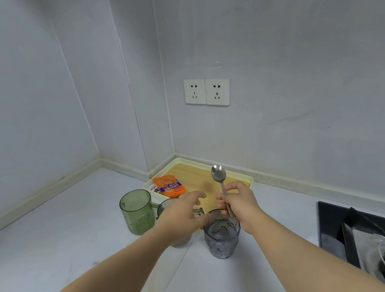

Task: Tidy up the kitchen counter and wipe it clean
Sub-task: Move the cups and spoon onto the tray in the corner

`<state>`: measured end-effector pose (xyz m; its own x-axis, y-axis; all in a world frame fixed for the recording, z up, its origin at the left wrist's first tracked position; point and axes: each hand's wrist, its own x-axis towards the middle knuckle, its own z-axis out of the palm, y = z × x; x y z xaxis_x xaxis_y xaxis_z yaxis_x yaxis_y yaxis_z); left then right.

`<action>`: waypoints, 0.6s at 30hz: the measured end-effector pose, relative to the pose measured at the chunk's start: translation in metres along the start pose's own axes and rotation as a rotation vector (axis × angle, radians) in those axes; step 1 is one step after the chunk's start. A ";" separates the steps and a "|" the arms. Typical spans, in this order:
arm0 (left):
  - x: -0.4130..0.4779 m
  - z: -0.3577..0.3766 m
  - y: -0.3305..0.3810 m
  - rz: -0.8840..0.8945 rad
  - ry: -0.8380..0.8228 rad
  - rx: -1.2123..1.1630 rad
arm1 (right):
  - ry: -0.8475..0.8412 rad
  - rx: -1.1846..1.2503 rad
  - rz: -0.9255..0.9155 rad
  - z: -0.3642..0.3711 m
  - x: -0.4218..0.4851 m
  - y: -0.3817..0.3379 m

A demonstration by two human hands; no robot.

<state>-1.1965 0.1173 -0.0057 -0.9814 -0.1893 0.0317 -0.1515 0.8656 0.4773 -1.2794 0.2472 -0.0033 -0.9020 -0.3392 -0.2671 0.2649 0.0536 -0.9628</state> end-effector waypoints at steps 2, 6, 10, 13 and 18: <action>0.001 -0.013 -0.006 -0.053 0.021 -0.117 | -0.001 -0.024 -0.009 0.011 0.002 -0.002; -0.002 -0.028 -0.041 -0.205 0.098 -0.153 | -0.011 -0.152 -0.020 0.037 0.005 -0.007; -0.009 -0.024 -0.069 -0.382 0.174 -0.278 | -0.052 -0.159 -0.027 0.060 0.008 -0.005; -0.013 -0.019 -0.079 -0.400 0.086 -0.196 | -0.065 -0.232 -0.056 0.073 0.017 0.000; -0.011 -0.008 -0.088 -0.358 0.381 -0.134 | -0.075 -0.345 -0.064 0.077 0.034 0.010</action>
<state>-1.1715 0.0399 -0.0409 -0.7554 -0.6377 0.1510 -0.4276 0.6542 0.6238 -1.2809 0.1636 -0.0185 -0.8822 -0.4192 -0.2143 0.0664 0.3398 -0.9381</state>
